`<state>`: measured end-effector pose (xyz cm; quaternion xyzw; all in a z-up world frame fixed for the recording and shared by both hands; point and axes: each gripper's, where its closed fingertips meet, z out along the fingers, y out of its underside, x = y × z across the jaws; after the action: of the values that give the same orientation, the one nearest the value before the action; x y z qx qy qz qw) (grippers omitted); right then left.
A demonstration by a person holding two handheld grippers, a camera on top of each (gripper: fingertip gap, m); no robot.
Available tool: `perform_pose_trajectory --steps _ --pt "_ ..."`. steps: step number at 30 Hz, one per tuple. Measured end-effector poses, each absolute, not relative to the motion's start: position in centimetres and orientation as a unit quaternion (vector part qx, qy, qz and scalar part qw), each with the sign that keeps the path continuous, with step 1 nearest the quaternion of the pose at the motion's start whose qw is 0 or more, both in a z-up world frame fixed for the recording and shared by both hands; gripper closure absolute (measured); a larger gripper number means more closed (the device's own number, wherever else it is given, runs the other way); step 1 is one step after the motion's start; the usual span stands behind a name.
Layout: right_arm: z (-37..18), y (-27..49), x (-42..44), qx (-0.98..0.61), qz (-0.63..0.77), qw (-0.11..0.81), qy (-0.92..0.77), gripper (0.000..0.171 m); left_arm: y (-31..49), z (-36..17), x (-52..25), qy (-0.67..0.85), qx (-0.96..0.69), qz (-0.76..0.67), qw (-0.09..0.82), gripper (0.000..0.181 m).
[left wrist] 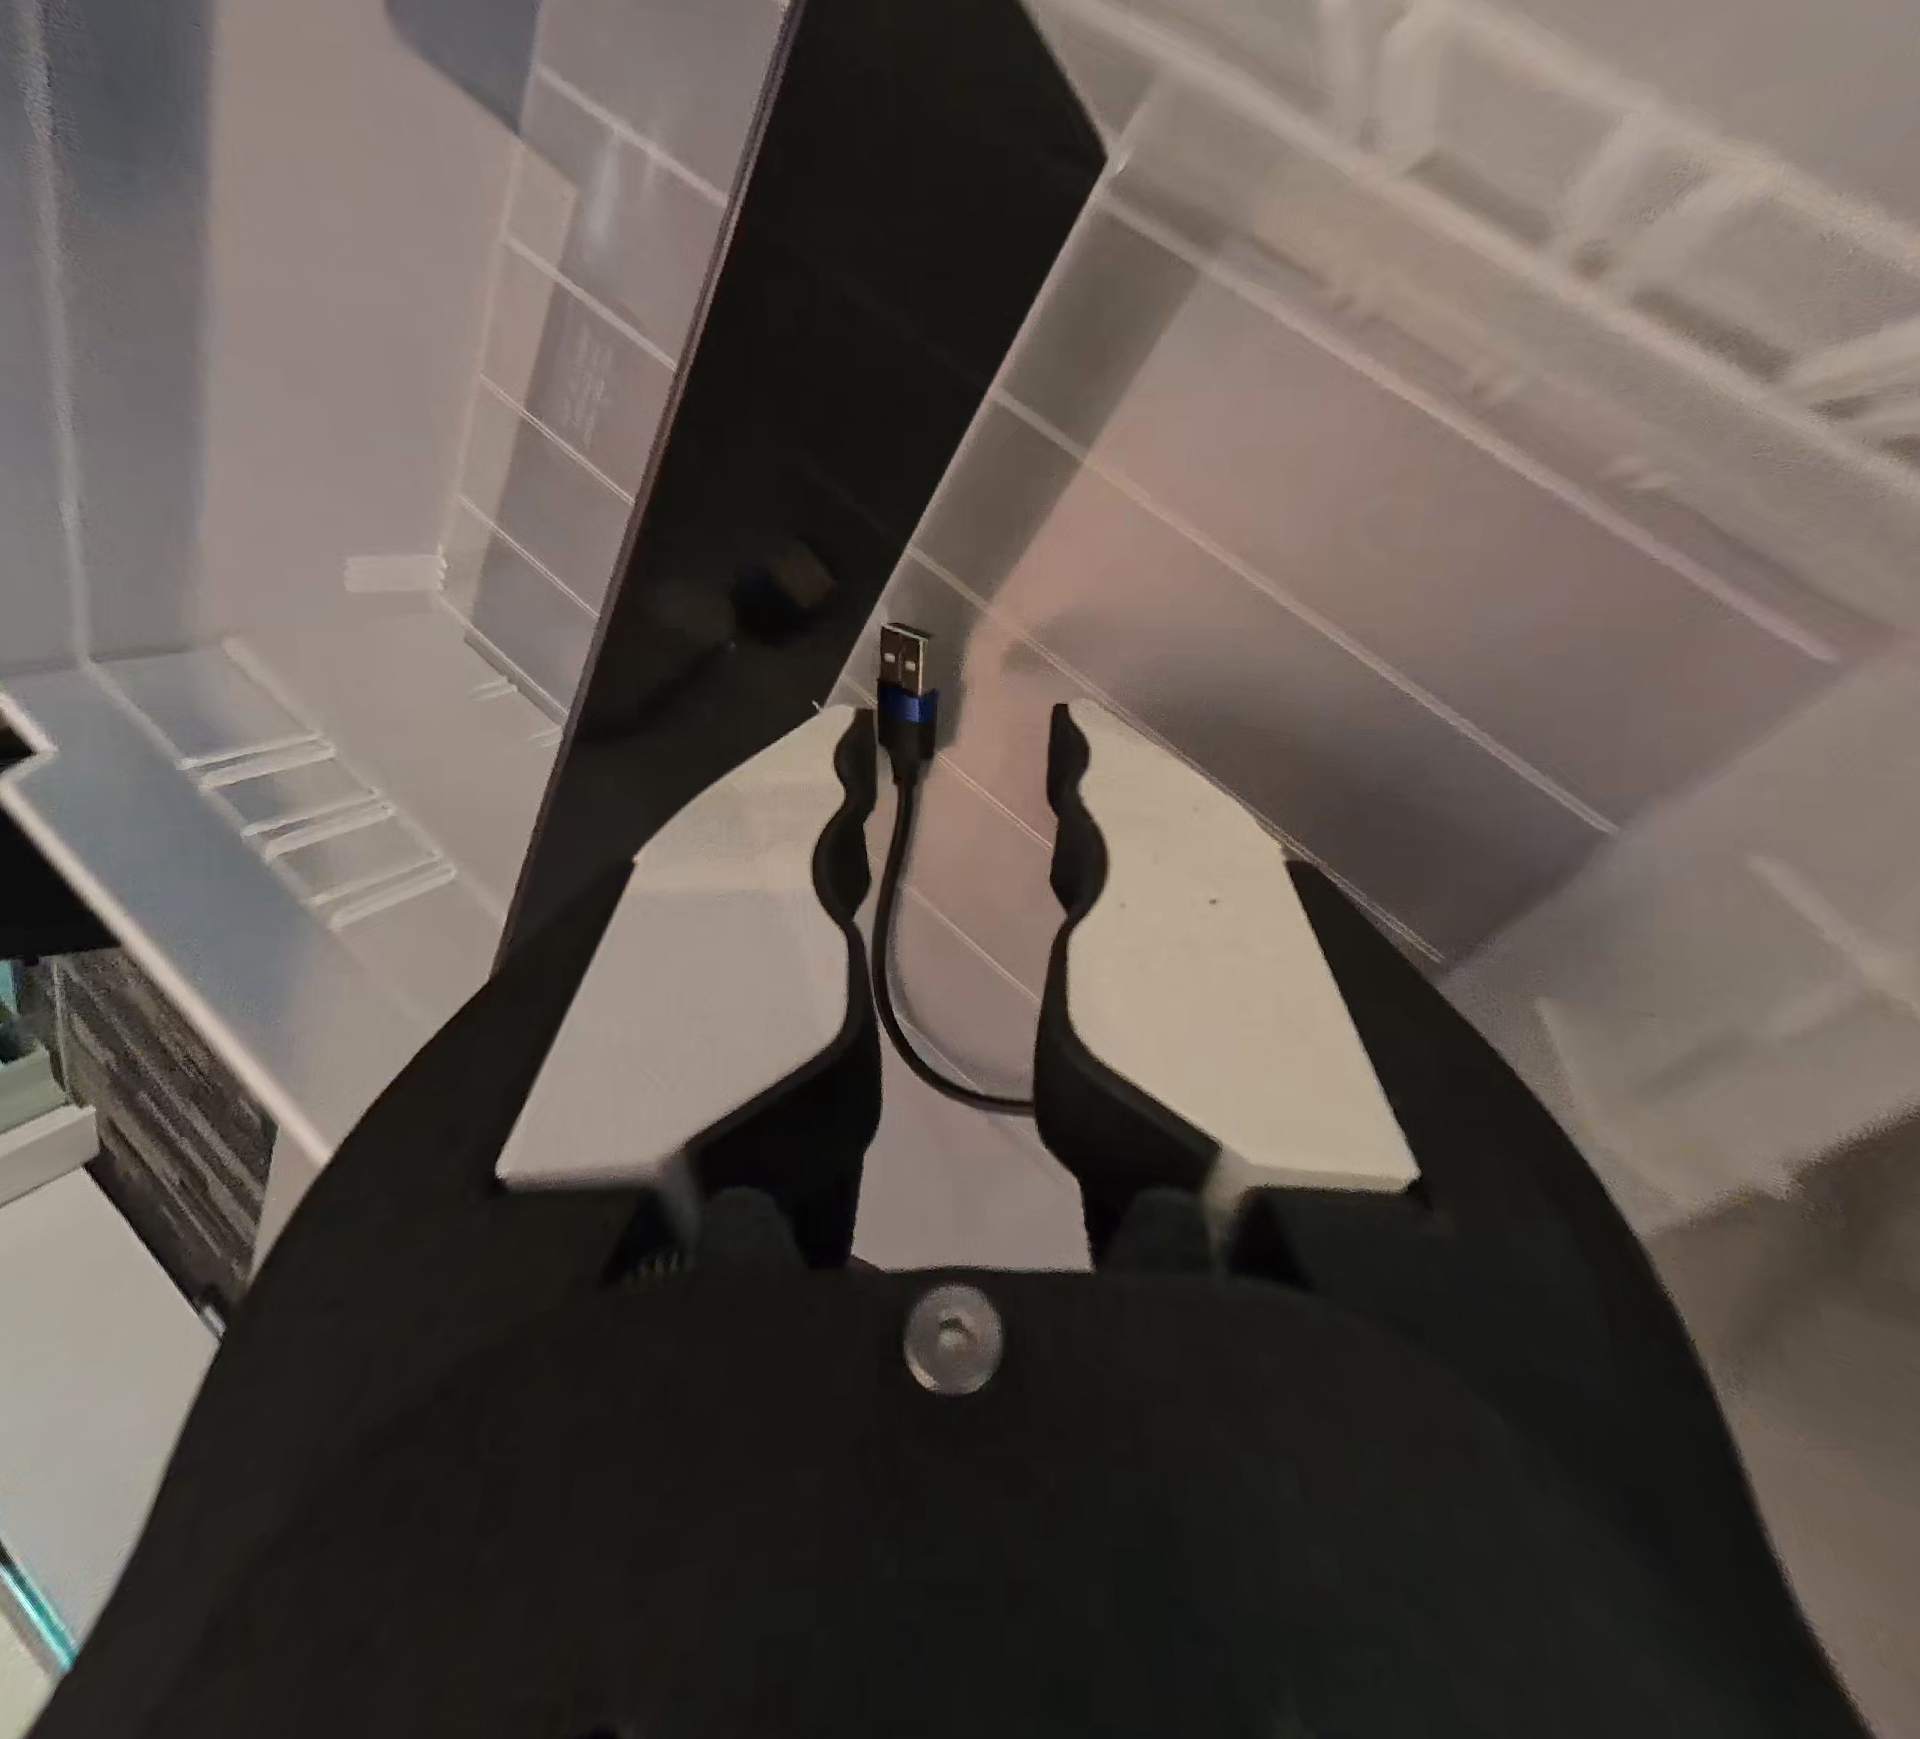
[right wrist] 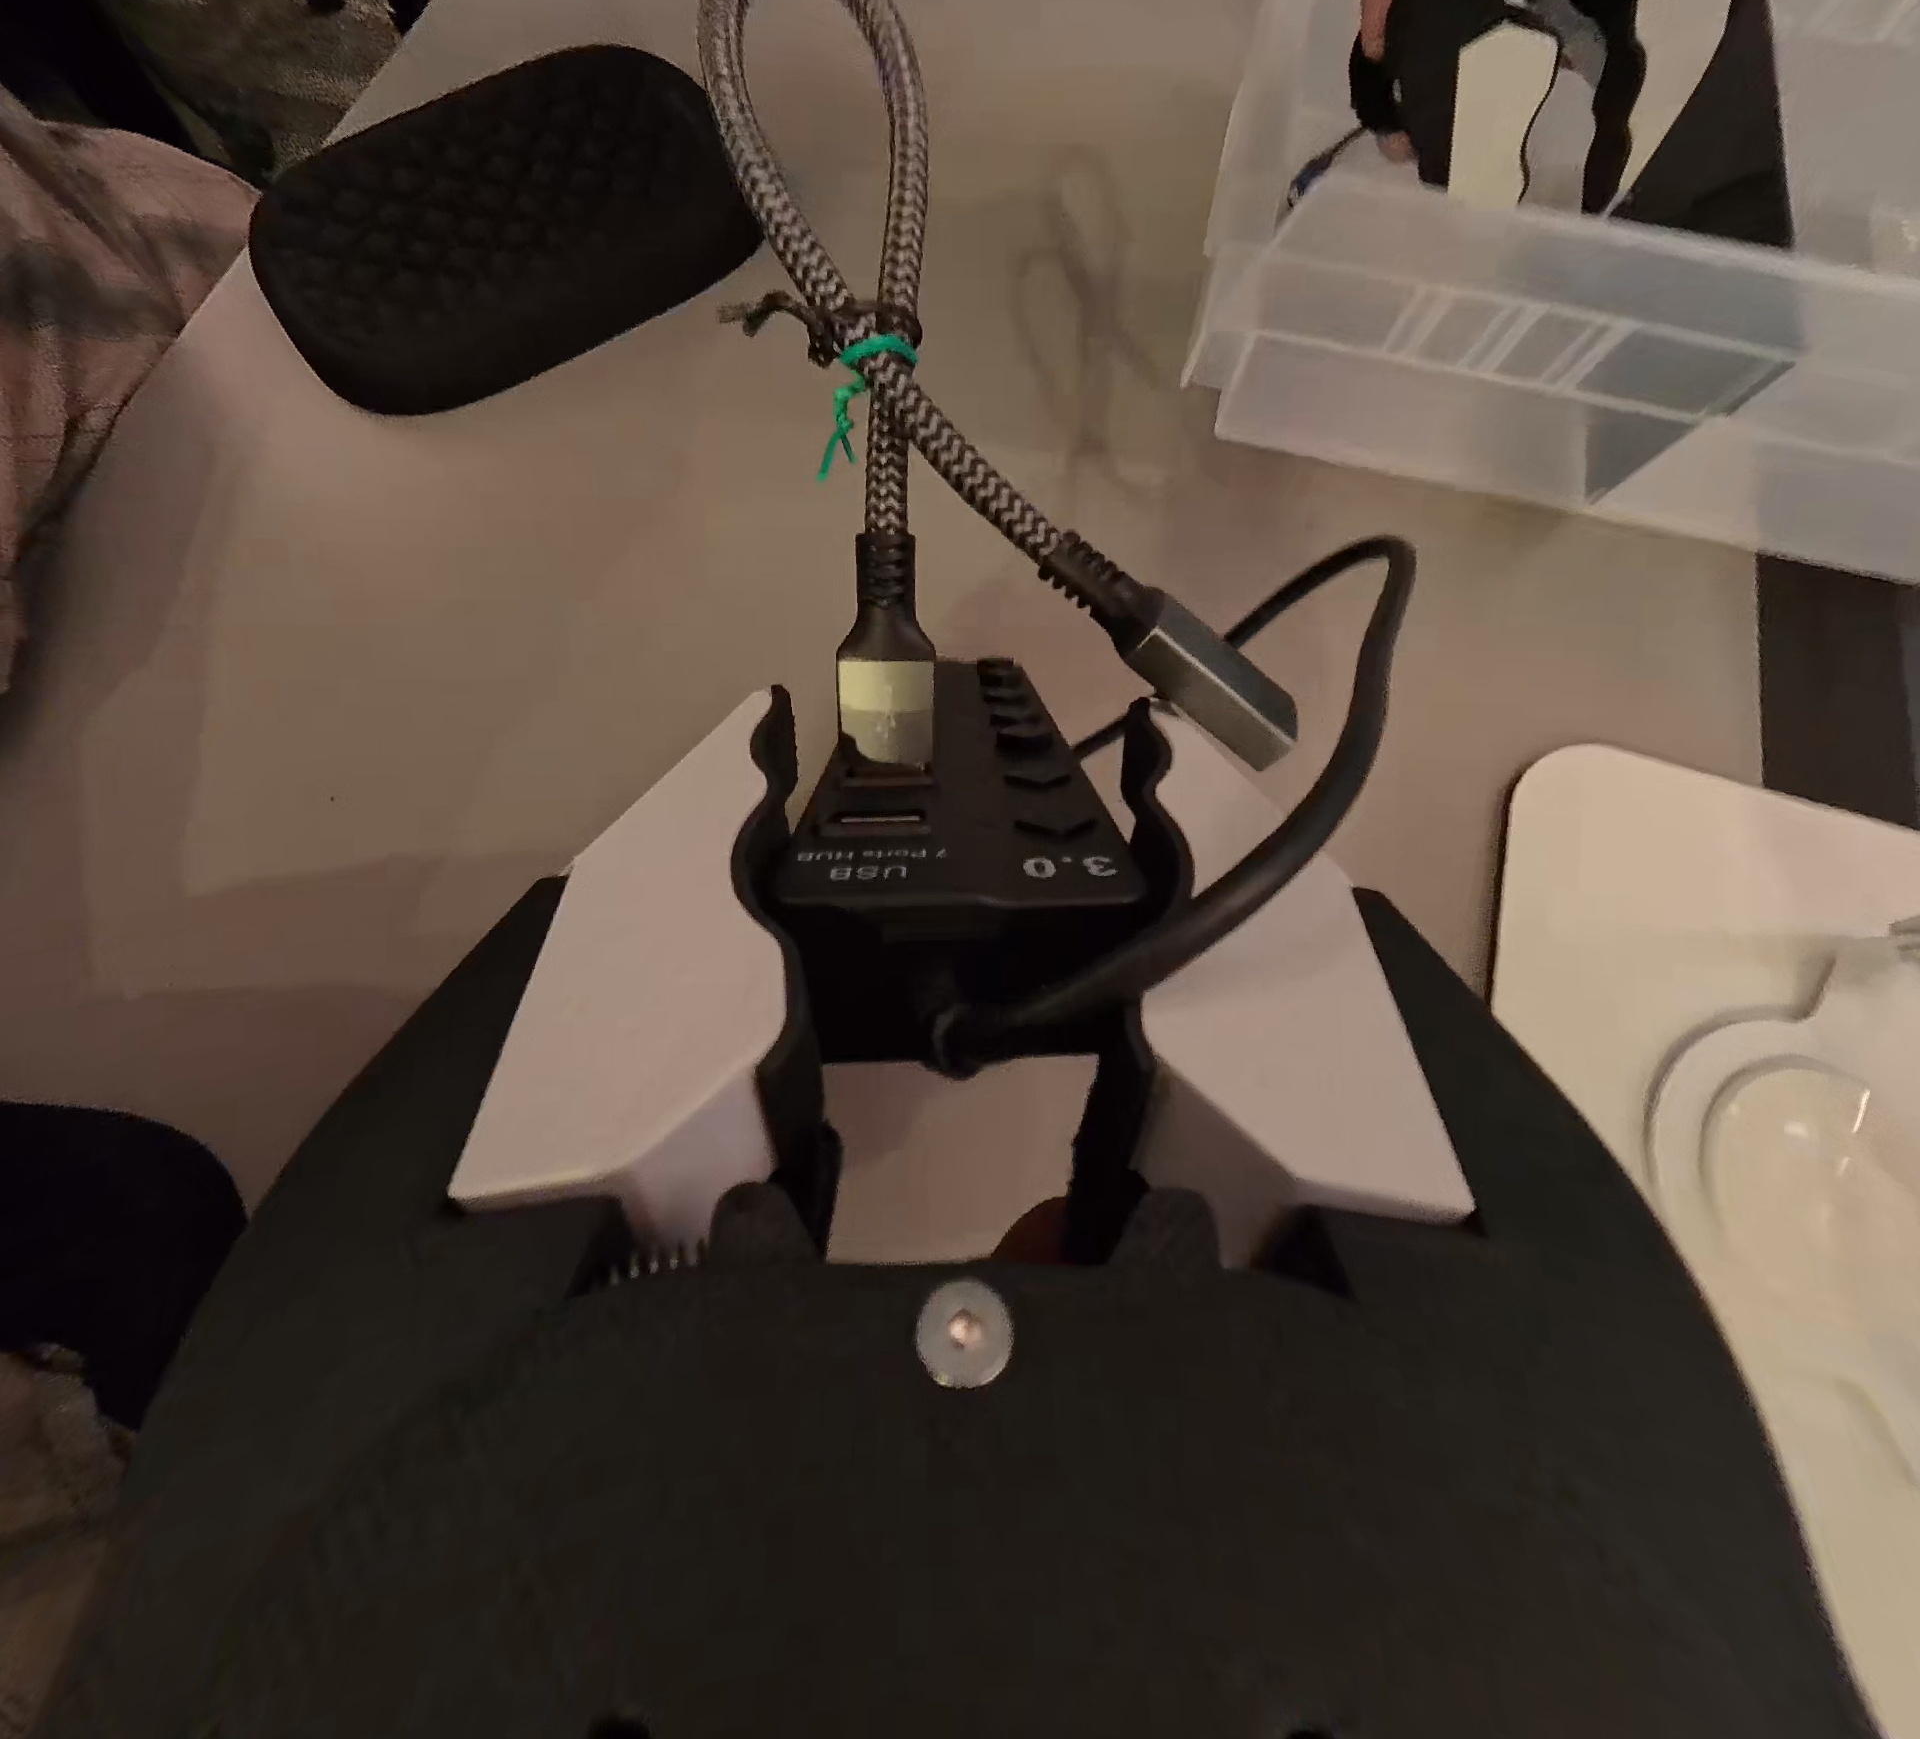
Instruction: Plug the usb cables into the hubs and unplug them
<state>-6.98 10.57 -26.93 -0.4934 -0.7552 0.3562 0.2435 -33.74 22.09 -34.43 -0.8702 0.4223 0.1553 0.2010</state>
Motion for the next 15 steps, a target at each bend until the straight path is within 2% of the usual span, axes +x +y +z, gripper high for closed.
perform_pose_trajectory --steps 3,8,15 --pt "-28.2 11.3 -6.2 -0.509 0.354 0.229 -0.751 0.109 22.6 -36.1 -35.1 0.411 -0.879 0.156 0.182 0.148" --pt "-28.8 11.7 -5.9 -0.514 0.365 0.222 -0.744 0.109 23.8 -36.6 -35.2 0.381 -0.891 0.128 0.212 0.17" --pt "-29.2 11.9 -5.8 -0.518 0.371 0.219 -0.739 0.109 24.1 -35.8 -35.1 0.39 -0.881 0.144 0.227 0.175"
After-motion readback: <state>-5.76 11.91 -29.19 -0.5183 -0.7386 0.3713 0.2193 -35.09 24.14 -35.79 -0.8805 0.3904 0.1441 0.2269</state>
